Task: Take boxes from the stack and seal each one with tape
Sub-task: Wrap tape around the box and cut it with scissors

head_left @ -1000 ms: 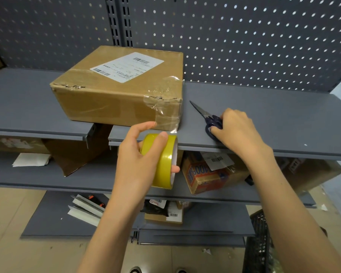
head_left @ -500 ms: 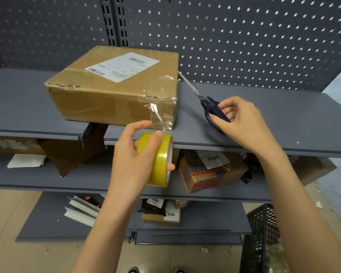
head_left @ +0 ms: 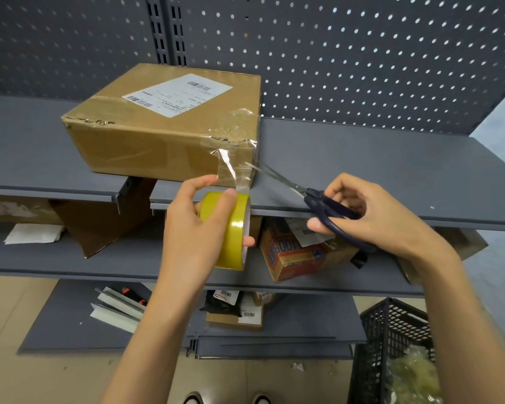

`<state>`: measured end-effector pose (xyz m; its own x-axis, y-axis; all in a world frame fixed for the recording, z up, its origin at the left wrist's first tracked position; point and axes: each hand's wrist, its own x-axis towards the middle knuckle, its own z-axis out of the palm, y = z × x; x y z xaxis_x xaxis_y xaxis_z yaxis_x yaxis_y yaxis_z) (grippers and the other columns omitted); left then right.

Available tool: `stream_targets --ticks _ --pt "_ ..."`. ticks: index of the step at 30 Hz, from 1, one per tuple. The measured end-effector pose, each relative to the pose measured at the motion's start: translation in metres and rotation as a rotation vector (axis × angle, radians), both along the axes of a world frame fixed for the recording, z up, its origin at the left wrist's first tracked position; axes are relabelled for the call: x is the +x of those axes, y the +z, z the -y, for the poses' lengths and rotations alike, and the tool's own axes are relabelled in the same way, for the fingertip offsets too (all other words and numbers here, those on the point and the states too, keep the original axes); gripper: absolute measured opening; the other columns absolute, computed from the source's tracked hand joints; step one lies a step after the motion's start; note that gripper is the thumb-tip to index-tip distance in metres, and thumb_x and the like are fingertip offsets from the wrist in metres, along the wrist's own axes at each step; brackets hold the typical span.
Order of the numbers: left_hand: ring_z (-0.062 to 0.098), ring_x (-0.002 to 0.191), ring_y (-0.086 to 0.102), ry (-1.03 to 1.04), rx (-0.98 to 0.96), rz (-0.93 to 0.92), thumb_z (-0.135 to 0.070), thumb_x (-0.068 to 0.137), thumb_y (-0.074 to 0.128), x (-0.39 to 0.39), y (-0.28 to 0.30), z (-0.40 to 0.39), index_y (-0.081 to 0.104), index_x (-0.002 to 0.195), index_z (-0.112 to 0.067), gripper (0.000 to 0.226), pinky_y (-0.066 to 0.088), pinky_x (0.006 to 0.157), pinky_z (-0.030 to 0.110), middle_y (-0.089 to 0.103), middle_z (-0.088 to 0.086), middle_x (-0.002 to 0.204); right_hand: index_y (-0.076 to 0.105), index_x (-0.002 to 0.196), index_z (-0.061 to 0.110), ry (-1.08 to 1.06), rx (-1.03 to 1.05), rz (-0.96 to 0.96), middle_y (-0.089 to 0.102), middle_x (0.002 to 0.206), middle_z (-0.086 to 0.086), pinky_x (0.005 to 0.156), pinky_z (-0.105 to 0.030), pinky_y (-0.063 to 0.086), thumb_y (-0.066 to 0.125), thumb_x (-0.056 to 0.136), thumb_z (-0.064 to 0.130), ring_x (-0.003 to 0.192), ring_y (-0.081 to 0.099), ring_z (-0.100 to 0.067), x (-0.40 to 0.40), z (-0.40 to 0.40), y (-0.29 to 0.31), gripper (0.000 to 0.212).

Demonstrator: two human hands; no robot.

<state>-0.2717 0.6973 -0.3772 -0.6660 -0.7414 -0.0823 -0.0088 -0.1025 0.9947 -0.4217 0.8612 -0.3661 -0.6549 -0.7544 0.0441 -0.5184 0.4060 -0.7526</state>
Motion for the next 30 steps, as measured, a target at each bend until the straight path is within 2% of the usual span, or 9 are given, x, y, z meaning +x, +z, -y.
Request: stream_targets --ticks 3,10,15,21,26,30 --pt "0.019 0.043 0.065 0.000 -0.001 0.003 -0.020 0.092 0.061 -0.001 0.000 0.000 0.054 0.119 -0.026 0.029 0.049 0.040 0.022 0.061 0.006 0.083 0.058 0.085 0.022 0.038 0.064 0.021 0.065 0.073 0.003 0.068 -0.044 0.051 0.078 0.049 0.067 0.073 0.063 -0.024 -0.001 0.004 -0.003 0.061" --pt "0.020 0.043 0.065 -0.005 -0.007 0.010 -0.020 0.092 0.061 -0.001 0.000 0.000 0.053 0.119 -0.026 0.028 0.050 0.041 0.023 0.062 0.006 0.081 0.060 0.086 0.014 0.095 0.043 0.122 0.059 0.068 0.013 0.066 -0.022 0.043 0.076 0.053 0.059 0.065 0.055 -0.005 -0.001 0.015 -0.005 0.058" --pt "0.019 0.042 0.065 -0.009 -0.007 0.017 -0.019 0.092 0.061 -0.001 0.000 0.001 0.055 0.119 -0.023 0.028 0.049 0.040 0.021 0.062 0.003 0.080 0.064 0.088 0.012 0.113 0.043 0.157 0.061 0.070 0.007 0.069 -0.027 0.043 0.075 0.049 0.063 0.066 0.055 -0.007 -0.003 0.027 -0.003 0.065" --pt "0.020 0.044 0.065 -0.018 -0.009 0.025 -0.021 0.092 0.061 -0.002 0.000 0.004 0.055 0.118 -0.023 0.027 0.050 0.041 0.023 0.064 0.010 0.092 0.066 0.090 0.008 0.130 0.039 0.193 0.063 0.075 -0.006 0.070 -0.032 0.041 0.075 0.048 0.062 0.069 0.055 -0.017 -0.004 0.035 -0.001 0.069" --pt "0.018 0.043 0.065 -0.030 -0.002 0.026 -0.020 0.092 0.061 -0.002 0.000 0.004 0.054 0.118 -0.023 0.028 0.049 0.040 0.022 0.063 0.009 0.090 0.066 0.090 0.004 0.136 0.036 0.208 0.064 0.072 -0.005 0.067 -0.032 0.041 0.076 0.048 0.057 0.065 0.055 -0.015 -0.006 0.034 -0.001 0.069" --pt "0.018 0.043 0.065 -0.022 -0.011 0.031 -0.021 0.092 0.061 -0.001 -0.001 0.005 0.055 0.121 -0.021 0.030 0.049 0.040 0.021 0.064 0.007 0.087 0.067 0.088 0.004 0.128 0.045 0.173 0.063 0.063 0.005 0.066 -0.028 0.041 0.077 0.051 0.052 0.059 0.054 -0.008 -0.008 0.034 0.002 0.062"
